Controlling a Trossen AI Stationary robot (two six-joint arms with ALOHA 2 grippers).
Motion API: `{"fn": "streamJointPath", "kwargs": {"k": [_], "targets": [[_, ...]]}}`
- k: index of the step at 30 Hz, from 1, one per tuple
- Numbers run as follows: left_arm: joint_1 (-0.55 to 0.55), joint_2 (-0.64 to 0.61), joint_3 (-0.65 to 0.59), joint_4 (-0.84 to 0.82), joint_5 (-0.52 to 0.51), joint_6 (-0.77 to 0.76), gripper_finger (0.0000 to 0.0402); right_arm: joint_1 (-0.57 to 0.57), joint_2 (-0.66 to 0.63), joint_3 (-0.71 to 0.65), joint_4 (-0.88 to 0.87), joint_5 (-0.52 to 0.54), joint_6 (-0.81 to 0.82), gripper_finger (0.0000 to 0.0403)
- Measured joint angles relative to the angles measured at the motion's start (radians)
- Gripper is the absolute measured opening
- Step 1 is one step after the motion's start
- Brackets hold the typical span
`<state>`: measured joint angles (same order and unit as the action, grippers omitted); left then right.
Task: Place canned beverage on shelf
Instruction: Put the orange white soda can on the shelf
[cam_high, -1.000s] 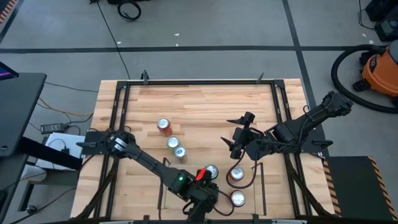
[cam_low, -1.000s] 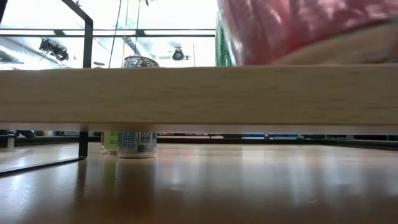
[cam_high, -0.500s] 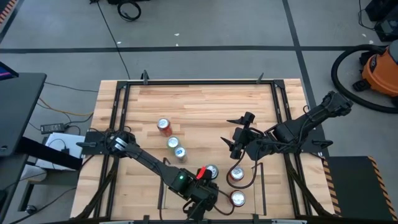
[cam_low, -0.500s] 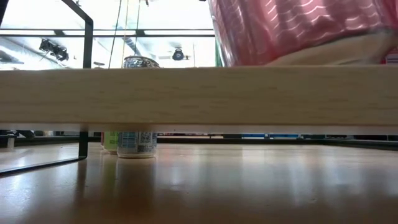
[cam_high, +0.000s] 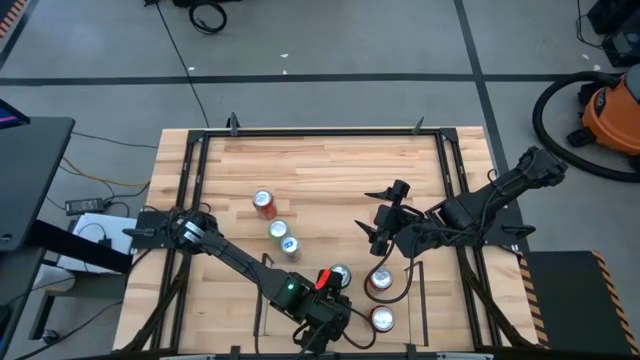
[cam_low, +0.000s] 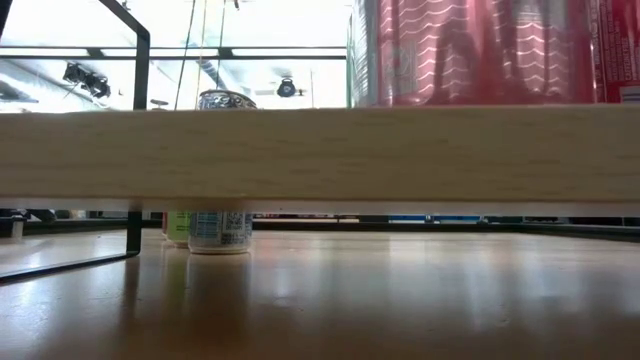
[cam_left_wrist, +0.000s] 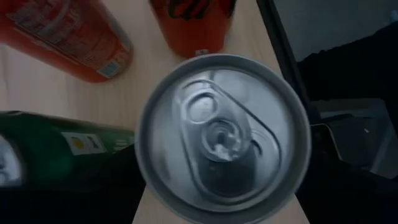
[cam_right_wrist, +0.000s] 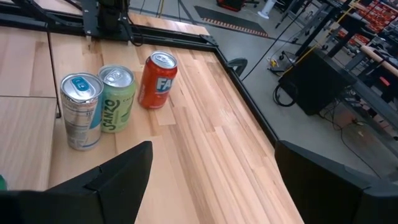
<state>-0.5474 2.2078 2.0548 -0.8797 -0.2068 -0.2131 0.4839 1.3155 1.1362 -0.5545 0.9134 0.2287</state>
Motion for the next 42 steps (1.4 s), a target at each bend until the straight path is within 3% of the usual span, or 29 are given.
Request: {"fn": "streamJointPath", "kwargs": {"k": [22, 42], "targets": [[-0.024, 0.000, 0.042, -0.126, -0.068, 0.014, 0.0362, 0.000, 0.000, 0.000, 0.000, -0.013, 0.004, 0.0349], [-0.022, 0.000, 0.042, -0.280, -0.151, -0.190, 0.0362, 0.000, 0.000, 0.000, 0.001, -0.018, 0.007, 0.0349]]}}
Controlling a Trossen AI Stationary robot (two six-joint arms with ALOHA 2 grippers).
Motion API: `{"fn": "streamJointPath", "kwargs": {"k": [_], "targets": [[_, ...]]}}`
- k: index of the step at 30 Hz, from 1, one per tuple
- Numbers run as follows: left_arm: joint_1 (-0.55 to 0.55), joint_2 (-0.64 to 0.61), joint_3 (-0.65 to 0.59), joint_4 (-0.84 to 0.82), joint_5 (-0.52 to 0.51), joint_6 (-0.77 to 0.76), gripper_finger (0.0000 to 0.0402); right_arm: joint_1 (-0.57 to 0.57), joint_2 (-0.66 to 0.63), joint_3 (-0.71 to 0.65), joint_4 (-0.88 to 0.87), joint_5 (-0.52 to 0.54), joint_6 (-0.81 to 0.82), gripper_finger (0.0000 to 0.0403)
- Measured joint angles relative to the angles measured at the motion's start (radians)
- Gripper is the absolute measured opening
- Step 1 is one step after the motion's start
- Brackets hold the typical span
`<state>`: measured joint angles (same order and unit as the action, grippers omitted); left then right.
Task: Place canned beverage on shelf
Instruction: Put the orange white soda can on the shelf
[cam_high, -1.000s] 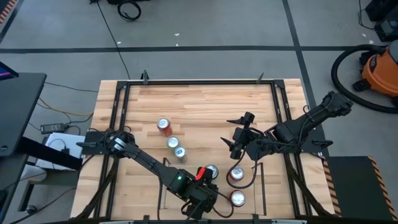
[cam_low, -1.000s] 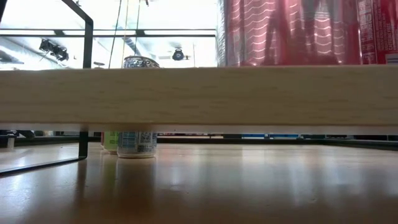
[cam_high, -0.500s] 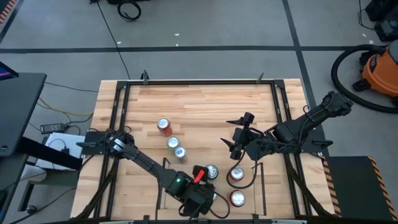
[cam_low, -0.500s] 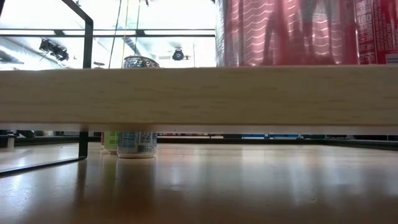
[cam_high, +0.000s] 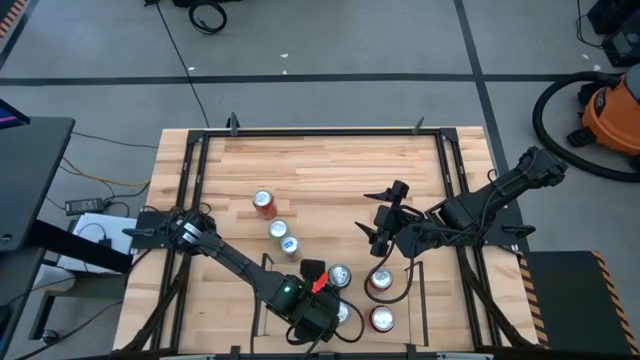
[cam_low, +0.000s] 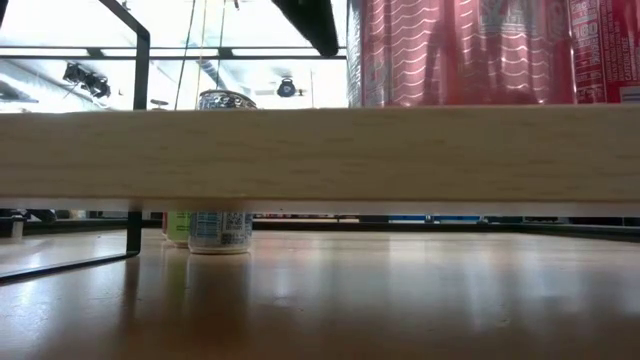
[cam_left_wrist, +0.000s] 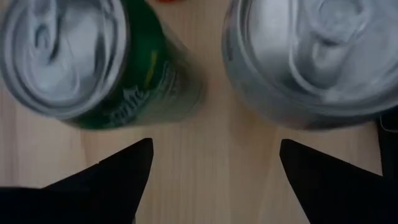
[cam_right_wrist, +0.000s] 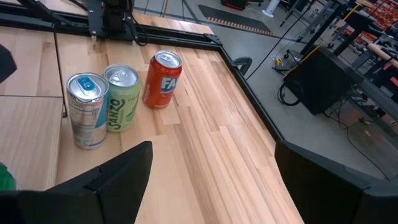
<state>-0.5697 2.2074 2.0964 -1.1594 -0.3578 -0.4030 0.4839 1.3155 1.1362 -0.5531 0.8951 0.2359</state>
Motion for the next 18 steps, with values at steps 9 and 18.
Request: {"fn": "streamJointPath", "kwargs": {"k": [9, 18], "targets": [[-0.005, -0.025, 0.010, 0.027, 0.145, -0.147, 0.0362, 0.000, 0.000, 0.000, 0.003, 0.000, -0.001, 0.0349], [-0.008, -0.032, 0.074, 0.054, 0.181, -0.230, 0.0362, 0.000, 0.000, 0.000, 0.007, -0.003, -0.003, 0.0349]]}}
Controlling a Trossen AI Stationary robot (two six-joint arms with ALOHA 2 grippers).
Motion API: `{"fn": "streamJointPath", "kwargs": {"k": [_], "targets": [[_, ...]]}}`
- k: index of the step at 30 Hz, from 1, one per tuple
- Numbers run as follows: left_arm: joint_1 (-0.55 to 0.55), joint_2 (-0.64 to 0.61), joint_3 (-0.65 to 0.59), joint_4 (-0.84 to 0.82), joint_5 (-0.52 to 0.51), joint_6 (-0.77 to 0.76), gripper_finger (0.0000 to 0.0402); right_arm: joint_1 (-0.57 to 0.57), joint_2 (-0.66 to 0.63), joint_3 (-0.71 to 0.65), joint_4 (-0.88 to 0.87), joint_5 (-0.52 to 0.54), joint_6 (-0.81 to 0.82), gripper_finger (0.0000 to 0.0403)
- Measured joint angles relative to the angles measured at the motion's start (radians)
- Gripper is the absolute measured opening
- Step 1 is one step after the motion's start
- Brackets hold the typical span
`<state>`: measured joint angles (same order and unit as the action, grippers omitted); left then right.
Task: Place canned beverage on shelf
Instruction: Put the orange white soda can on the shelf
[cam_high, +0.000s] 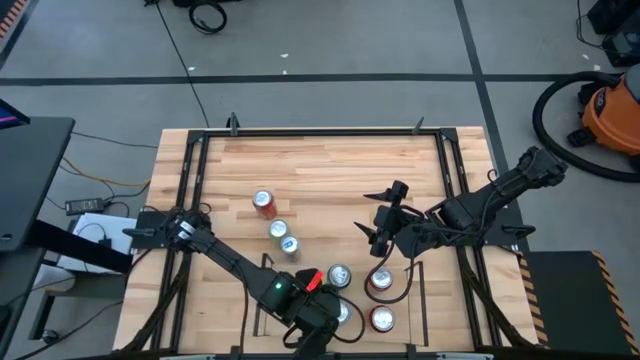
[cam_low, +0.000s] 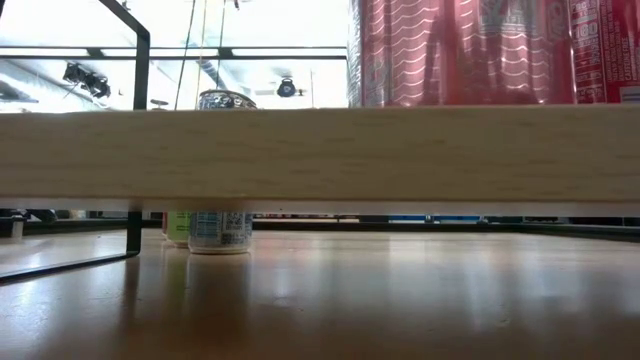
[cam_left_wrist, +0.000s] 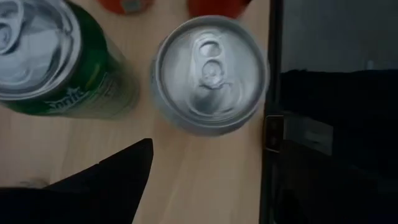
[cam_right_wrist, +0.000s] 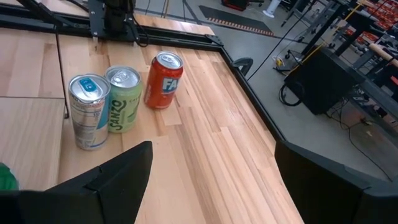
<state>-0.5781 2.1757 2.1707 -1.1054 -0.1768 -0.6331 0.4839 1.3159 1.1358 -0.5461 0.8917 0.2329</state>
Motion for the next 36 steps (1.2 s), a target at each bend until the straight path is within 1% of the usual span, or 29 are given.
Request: {"fn": "streamJointPath", "kwargs": {"k": [7, 14, 18, 24, 29, 36], "targets": [[0.006, 0.000, 0.005, 0.003, -0.041, -0.007, 0.0362, 0.000, 0.007, 0.000, 0.000, -0.004, -0.004, 0.0349], [0.002, 0.000, 0.005, 0.050, -0.075, -0.058, 0.0362, 0.000, 0.007, 0.000, 0.005, -0.004, -0.004, 0.0349], [-0.001, 0.000, 0.005, 0.059, -0.120, -0.060, 0.0362, -0.001, 0.007, 0.000, 0.007, -0.004, -0.008, 0.0349], [-0.004, 0.001, 0.005, 0.057, -0.138, -0.025, 0.0360, -0.001, 0.007, 0.000, 0.007, -0.004, -0.008, 0.0349], [-0.004, 0.001, 0.005, 0.035, -0.138, 0.007, 0.0347, -0.001, 0.007, 0.000, 0.007, -0.004, -0.008, 0.0349], [-0.004, 0.002, 0.005, 0.013, -0.142, 0.100, 0.0328, -0.001, 0.007, 0.000, 0.007, -0.004, -0.008, 0.0349]]}}
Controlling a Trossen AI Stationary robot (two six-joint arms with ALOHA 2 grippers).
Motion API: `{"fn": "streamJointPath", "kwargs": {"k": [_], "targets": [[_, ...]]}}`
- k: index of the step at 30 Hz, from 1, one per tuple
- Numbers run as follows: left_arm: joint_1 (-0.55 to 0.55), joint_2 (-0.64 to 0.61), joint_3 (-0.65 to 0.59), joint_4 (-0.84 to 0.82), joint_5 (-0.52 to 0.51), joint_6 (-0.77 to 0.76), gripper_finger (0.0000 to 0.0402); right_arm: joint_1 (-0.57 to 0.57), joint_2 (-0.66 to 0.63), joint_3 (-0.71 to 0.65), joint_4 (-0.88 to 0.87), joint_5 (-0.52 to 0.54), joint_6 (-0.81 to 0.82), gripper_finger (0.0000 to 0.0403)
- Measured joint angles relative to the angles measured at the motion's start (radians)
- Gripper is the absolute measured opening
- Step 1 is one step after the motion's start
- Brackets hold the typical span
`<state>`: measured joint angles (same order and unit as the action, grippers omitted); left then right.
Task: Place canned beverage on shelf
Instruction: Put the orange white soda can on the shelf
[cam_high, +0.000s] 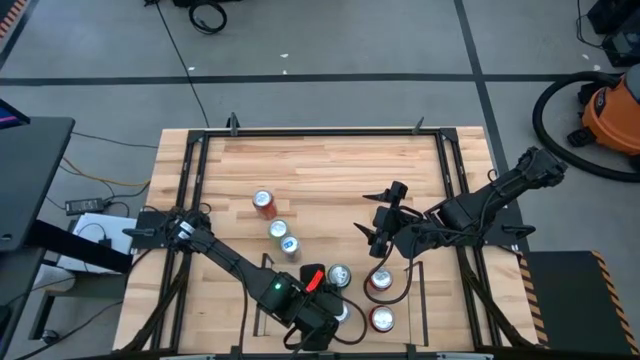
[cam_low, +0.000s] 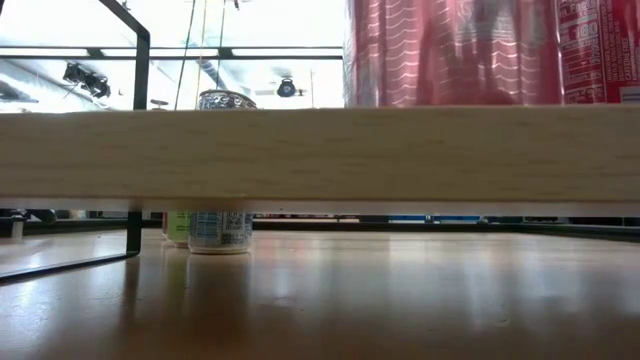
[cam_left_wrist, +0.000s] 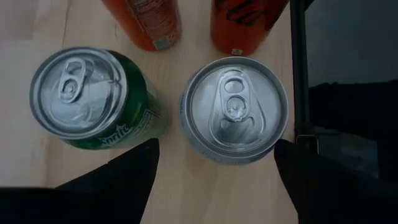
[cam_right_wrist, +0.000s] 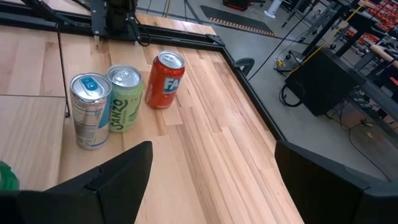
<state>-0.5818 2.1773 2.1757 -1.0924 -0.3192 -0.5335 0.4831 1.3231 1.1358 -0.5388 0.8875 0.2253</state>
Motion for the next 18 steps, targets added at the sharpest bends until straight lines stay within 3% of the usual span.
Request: {"fn": "streamJointPath", "kwargs": {"k": [18], "targets": [[0.000, 0.000, 0.000, -0.015, -0.001, 0.165, 0.0267, 0.002, 0.000, 0.000, 0.000, 0.000, 0.000, 0.0349]]}}
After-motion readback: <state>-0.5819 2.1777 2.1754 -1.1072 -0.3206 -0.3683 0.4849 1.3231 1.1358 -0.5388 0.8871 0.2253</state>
